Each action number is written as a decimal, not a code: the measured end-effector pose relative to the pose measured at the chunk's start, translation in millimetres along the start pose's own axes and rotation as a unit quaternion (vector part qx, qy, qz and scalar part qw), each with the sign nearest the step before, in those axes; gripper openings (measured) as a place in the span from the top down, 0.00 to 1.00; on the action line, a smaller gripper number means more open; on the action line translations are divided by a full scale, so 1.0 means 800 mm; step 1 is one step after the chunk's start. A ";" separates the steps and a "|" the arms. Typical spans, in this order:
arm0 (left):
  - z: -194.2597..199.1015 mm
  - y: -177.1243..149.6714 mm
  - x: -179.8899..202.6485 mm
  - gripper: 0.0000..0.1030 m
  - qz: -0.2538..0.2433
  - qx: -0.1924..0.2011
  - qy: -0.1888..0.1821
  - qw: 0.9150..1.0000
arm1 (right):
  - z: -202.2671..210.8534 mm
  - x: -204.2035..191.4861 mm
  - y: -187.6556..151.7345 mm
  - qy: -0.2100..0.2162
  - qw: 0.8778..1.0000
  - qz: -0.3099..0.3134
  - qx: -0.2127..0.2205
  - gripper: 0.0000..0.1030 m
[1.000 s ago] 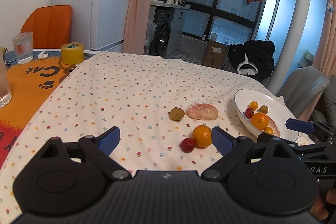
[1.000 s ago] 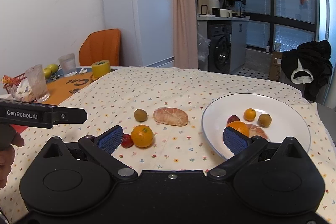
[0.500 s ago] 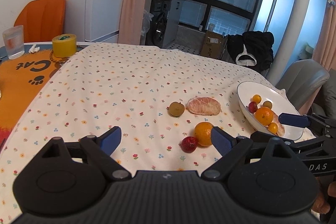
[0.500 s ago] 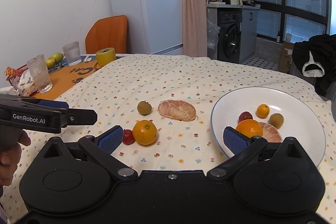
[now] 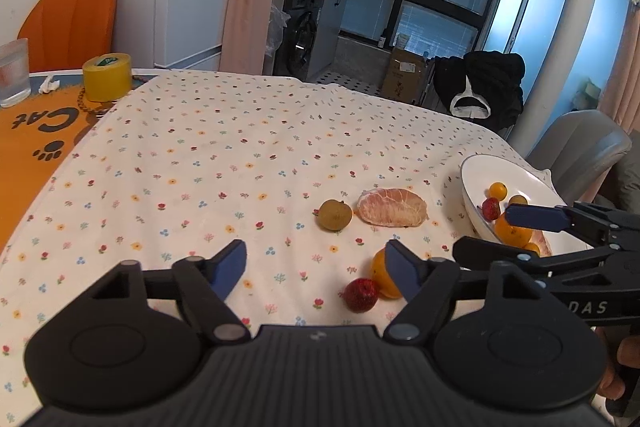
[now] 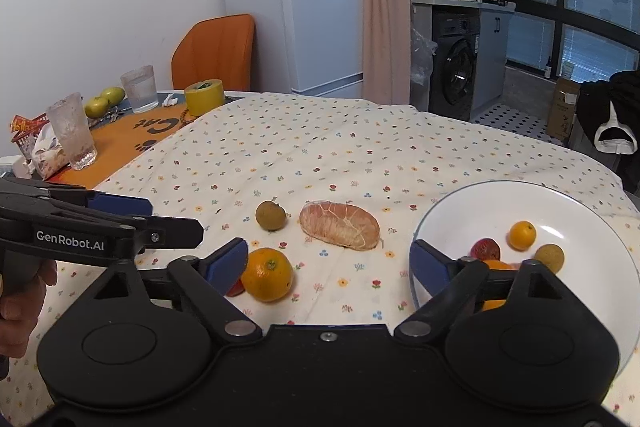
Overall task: Organize fruits
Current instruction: 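Grasp the olive-brown fruit with the left tool while the right tool grasps a pomelo segment, then carry both into the white plate and open both tools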
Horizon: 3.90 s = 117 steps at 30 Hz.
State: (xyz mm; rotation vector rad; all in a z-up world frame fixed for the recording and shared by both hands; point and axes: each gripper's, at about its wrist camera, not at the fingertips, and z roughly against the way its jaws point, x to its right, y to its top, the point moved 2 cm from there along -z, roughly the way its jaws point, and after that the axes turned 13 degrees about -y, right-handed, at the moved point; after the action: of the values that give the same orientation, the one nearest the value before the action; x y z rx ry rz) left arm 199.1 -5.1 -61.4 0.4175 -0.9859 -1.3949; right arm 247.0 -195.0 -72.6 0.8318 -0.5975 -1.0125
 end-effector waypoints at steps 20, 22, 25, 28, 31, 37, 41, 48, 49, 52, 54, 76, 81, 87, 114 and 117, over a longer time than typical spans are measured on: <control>-0.071 0.010 -0.009 0.54 0.001 -0.027 -0.002 1.000 | -0.059 -0.004 0.011 0.004 0.999 0.041 -0.023 0.29; -0.077 0.012 -0.010 0.55 0.002 -0.028 -0.002 1.000 | -0.063 -0.004 0.013 0.006 0.999 0.046 -0.025 0.31; -0.085 0.014 -0.010 0.57 0.001 -0.030 -0.003 1.000 | -0.071 -0.004 0.015 0.005 0.998 0.055 -0.028 0.32; -0.091 0.015 -0.012 0.61 0.002 -0.032 -0.004 0.999 | -0.078 -0.005 0.019 0.005 0.997 0.067 -0.031 0.33; -0.098 0.018 -0.014 0.66 0.003 -0.035 -0.009 0.999 | -0.084 -0.007 0.022 0.008 0.996 0.085 -0.035 0.33; -0.107 0.022 -0.013 0.76 -0.003 -0.034 -0.015 0.999 | -0.100 -0.008 0.029 0.016 0.991 0.121 -0.049 0.34; -0.107 0.022 -0.014 0.76 -0.002 -0.033 -0.016 0.999 | -0.108 -0.014 0.033 0.032 0.987 0.149 -0.058 0.35; -0.096 0.026 -0.020 0.76 0.000 -0.028 -0.010 1.000 | -0.125 -0.025 0.035 0.047 0.980 0.174 -0.080 0.46; -0.094 0.027 -0.021 0.76 0.000 -0.026 -0.009 1.000 | -0.125 -0.026 0.036 0.048 0.980 0.173 -0.081 0.47; -0.089 0.029 -0.023 0.76 0.000 -0.023 -0.006 1.000 | -0.128 -0.026 0.038 0.052 0.981 0.165 -0.088 0.50; -0.086 0.029 -0.024 0.76 0.000 -0.022 -0.005 1.000 | -0.130 -0.025 0.038 0.053 0.982 0.155 -0.090 0.51; -0.039 0.023 -0.015 0.76 -0.002 0.000 0.002 1.000 | -0.104 -0.033 0.041 0.037 0.986 0.142 -0.074 0.63; -0.027 0.026 -0.008 0.76 -0.008 0.009 0.001 1.000 | -0.085 -0.028 0.051 0.030 0.989 0.132 -0.056 0.63; -0.016 0.026 0.007 0.76 -0.016 0.017 -0.003 1.000 | -0.060 -0.015 0.057 0.020 0.992 0.120 -0.039 0.63; -0.032 0.020 0.105 0.76 -0.070 0.016 -0.046 0.996 | 0.008 0.097 0.030 -0.052 0.997 0.060 -0.012 0.63; -0.039 0.020 0.112 0.76 -0.075 0.013 -0.048 0.996 | 0.010 0.108 0.025 -0.060 0.997 0.056 -0.013 0.63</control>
State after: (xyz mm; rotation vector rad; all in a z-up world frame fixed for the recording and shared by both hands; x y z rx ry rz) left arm 222.6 -95.0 -37.1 0.4544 -1.0699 -1.5503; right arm 286.9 -270.2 -46.9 0.7105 -0.7233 -0.9705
